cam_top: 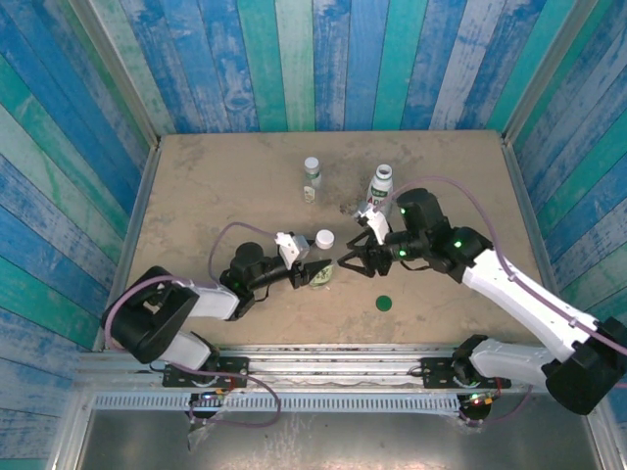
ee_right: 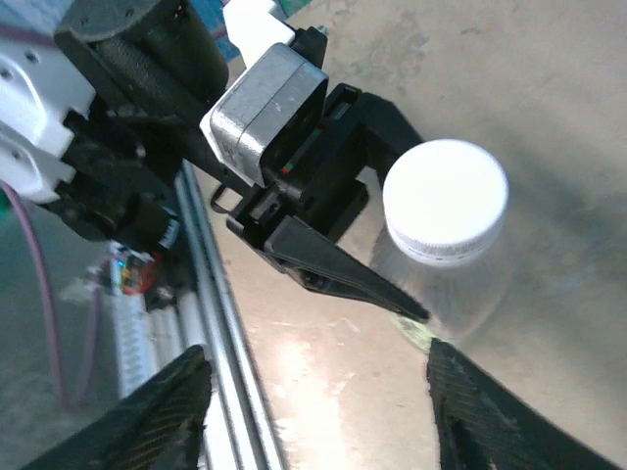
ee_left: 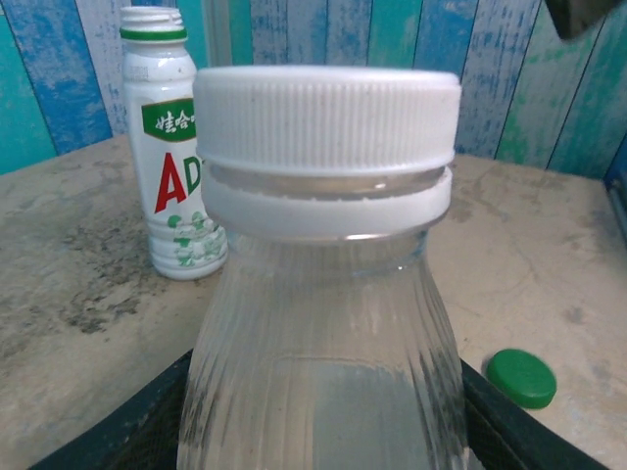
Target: Screw on the bottle caps
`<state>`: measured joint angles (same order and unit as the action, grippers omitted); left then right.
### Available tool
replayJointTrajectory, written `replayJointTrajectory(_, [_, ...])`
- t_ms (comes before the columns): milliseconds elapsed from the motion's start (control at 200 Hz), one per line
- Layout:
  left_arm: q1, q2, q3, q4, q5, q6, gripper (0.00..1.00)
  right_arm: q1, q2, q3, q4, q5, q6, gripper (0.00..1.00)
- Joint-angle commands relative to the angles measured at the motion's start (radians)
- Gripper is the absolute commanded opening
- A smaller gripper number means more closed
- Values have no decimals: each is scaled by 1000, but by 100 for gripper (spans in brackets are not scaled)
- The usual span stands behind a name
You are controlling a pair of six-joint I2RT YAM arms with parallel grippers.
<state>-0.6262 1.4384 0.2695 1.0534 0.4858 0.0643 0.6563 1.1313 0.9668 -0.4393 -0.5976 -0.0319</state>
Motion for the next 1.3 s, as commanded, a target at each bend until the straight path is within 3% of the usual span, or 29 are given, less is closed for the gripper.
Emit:
replayJointTrajectory(0, [-53, -126, 1, -162, -94, 164, 52, 4, -47, 9, -109, 98, -357, 68])
replayJointTrajectory(160, [-131, -257, 41, -399, -186, 330, 54, 30, -65, 49, -223, 163, -756, 72])
replayJointTrajectory(320, [-163, -340, 53, -520, -224, 421, 54, 99, 21, 145, -320, 250, -941, 71])
replayJointTrajectory(681, [-171, -342, 76, -572, -215, 421, 53, 181, 188, 266, -350, 272, -970, 53])
replayJointTrajectory(1096, [-172, -364, 71, -567, -201, 410, 53, 190, 240, 269, -296, 287, -929, 48])
replayJointTrajectory(1297, [-172, -364, 69, -561, -199, 410, 53, 190, 240, 251, -264, 326, -915, 52])
